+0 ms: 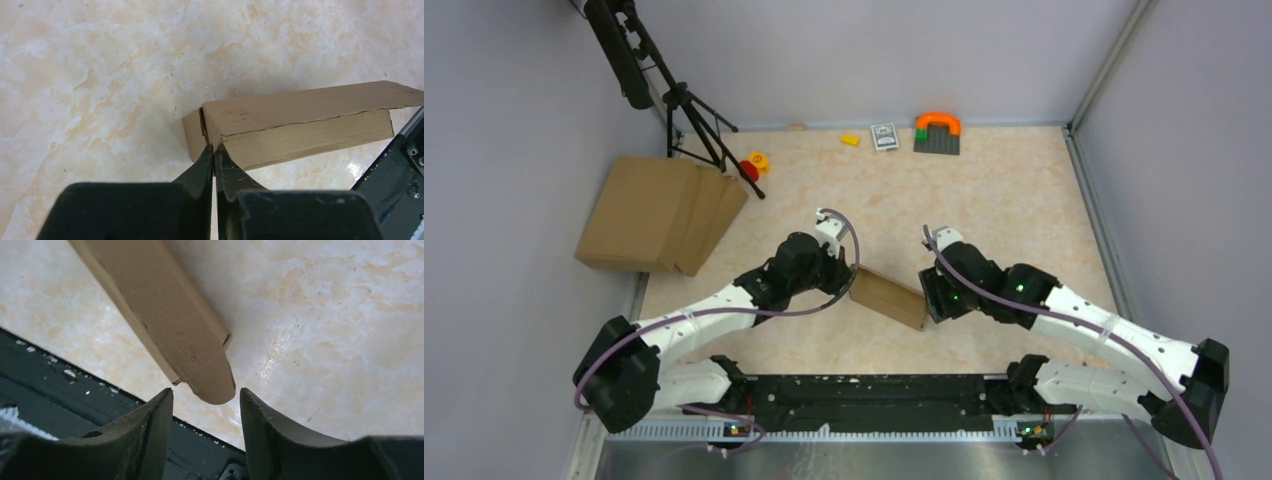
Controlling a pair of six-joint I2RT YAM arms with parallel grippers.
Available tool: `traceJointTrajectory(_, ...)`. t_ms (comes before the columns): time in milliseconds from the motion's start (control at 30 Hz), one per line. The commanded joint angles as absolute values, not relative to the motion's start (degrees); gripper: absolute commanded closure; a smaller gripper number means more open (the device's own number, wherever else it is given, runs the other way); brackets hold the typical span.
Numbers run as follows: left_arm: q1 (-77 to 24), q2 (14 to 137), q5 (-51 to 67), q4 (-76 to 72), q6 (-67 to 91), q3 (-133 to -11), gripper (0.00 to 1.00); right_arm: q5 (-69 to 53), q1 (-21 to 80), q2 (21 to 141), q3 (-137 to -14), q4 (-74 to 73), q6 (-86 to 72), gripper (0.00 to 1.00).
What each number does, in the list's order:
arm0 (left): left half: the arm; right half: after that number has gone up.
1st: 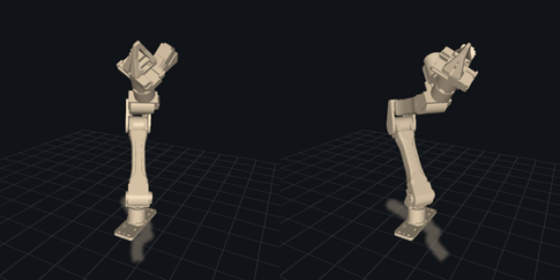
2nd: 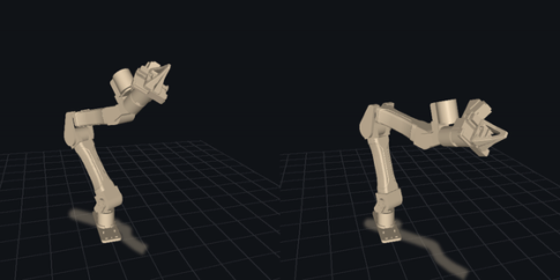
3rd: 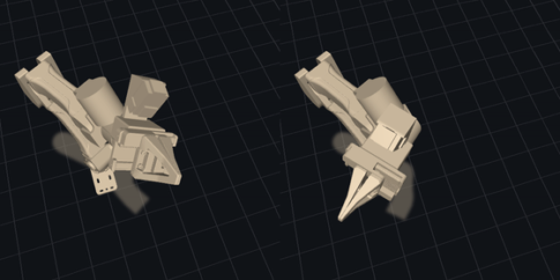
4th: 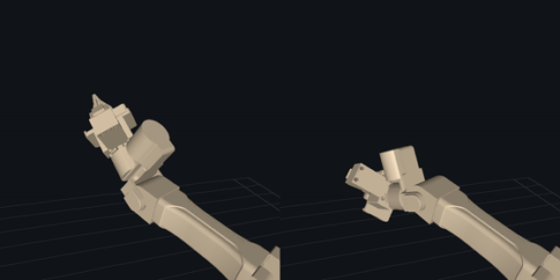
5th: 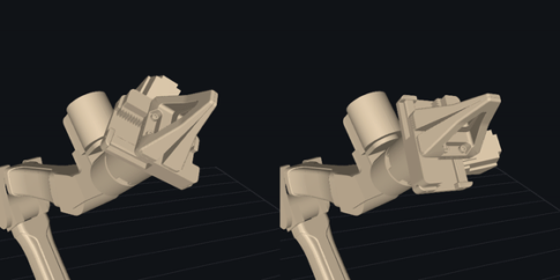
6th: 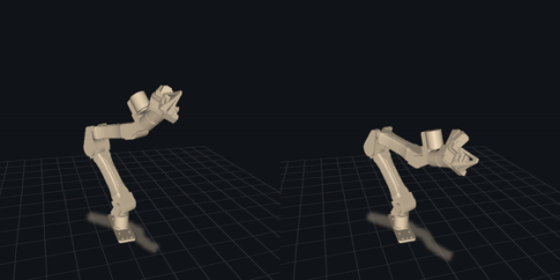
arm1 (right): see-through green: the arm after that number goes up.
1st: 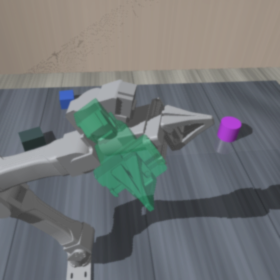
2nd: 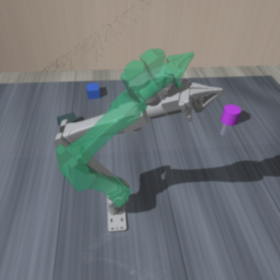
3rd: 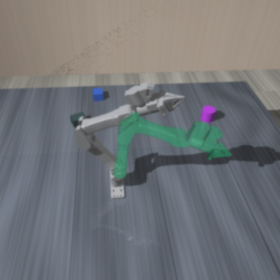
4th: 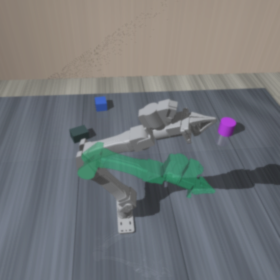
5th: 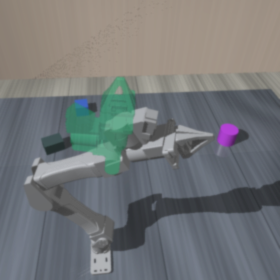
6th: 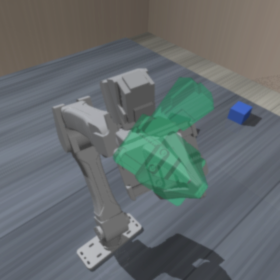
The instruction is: Fold the paper box
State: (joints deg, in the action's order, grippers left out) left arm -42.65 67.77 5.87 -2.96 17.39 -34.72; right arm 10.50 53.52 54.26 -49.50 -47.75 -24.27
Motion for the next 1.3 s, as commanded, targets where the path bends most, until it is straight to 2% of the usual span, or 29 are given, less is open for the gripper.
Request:
traceJointTrajectory(0,-43.1,67.9,4.2,-1.0,16.5,-37.8,0.98,17.8,54.1,57.4,-51.1,-47.7,-27.2,0.52)
traceJointTrajectory(133,-43.3,67.9,3.8,-0.3,16.1,-38.7,0.98,18.7,54.3,58.1,-50.0,-45.0,-27.2,0.54)
traceJointTrajectory(233,-43.5,67.8,3.6,-0.3,16.0,-39.1,0.98,21.4,54.5,59.3,-49.7,-45.0,-27.9,0.61)
traceJointTrajectory(533,-44.2,68.8,3.6,1.6,16.3,-40.1,0.98,21.5,54.7,59.2,-48.3,-40.9,-29.2,0.73)
traceJointTrajectory(800,-44.8,69.3,3.0,2.2,16.9,-41.2,0.97,21.9,54.7,59.5,-47.8,-39.8,-32.6,0.77)
traceJointTrajectory(867,-44.9,69.5,2.7,2.6,16.8,-41.4,0.97,21.8,54.8,59.9,-47.6,-40.5,-31.9,0.67)
traceJointTrajectory(967,-45.0,69.6,2.6,2.9,16.8,-41.6,0.97,24.4,54.8,60.7,-47.3,-43.2,-33.5,0.66)
traceJointTrajectory(1267,-45.3,69.4,2.0,3.6,16.7,-42.1,0.98,27.4,54.8,61.6,-47.5,-45.0,-36.4,0.81)
